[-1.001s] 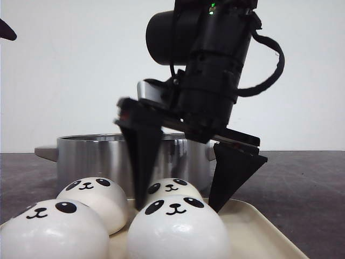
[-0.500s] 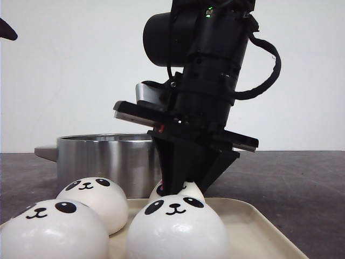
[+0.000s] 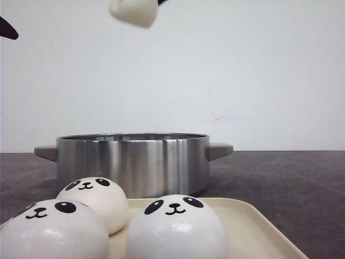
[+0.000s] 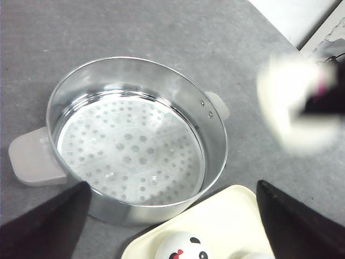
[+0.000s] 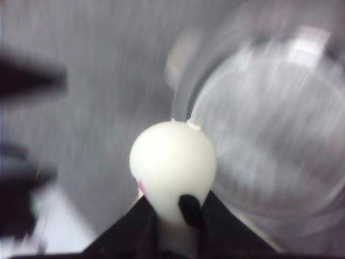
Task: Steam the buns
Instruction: 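Lift the bun with the right gripper and lower it into the pot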
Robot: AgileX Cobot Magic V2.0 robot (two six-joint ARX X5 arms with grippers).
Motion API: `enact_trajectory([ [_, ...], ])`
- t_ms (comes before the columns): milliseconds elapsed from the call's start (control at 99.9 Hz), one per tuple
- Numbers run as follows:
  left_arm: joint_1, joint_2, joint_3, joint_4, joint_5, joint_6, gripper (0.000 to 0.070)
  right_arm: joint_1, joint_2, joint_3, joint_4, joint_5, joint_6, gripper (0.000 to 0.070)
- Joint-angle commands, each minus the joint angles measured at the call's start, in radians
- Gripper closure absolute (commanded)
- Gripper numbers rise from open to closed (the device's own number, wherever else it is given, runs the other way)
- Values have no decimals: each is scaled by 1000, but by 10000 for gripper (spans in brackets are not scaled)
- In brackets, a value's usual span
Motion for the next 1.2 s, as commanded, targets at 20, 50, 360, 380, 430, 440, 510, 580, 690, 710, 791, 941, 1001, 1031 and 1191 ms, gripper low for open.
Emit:
enact_trajectory([
  [20, -5, 5, 18, 13, -2, 13, 102, -22, 64, 56, 43, 13, -22, 695],
  [50, -5, 5, 18, 13, -2, 12, 102, -38, 80, 63, 52, 11, -21, 695],
  [360, -5, 5, 18, 5, -2, 12, 102, -129, 302, 66, 150, 11, -19, 695],
  [380, -5, 5, 18, 5, -2, 12, 102, -134, 316, 66, 156, 12, -19, 695],
  [430, -5, 5, 18, 5, -2, 12, 102, -141, 354, 66, 166, 12, -14, 695],
  [440, -5, 5, 18, 5, -2, 12, 102, -142, 362, 66, 167, 14, -14, 695],
  [510, -5, 5, 18, 2, -2, 12, 102, -149, 412, 66, 169, 51, -14, 695],
  [580, -5, 5, 18, -11, -2, 12, 102, -155, 457, 66, 168, 91, -14, 695],
  [690, -5, 5, 18, -41, -2, 13, 102, -166, 508, 66, 173, 113, -14, 695],
  [710, -5, 5, 18, -46, -2, 13, 102, -170, 515, 66, 174, 113, -11, 695],
  [791, -5, 5, 18, -61, -2, 13, 102, -174, 540, 66, 186, 112, 3, 695],
  [941, -5, 5, 18, -68, -2, 13, 103, -186, 565, 66, 191, 113, 37, 694],
  [1001, -5, 5, 18, -68, -2, 13, 103, -186, 570, 66, 191, 112, 41, 683],
  [1031, -5, 5, 18, -68, -2, 13, 102, -187, 570, 66, 190, 113, 42, 649],
  [1191, -5, 5, 18, -68, -3, 13, 103, -187, 570, 66, 190, 112, 44, 273],
])
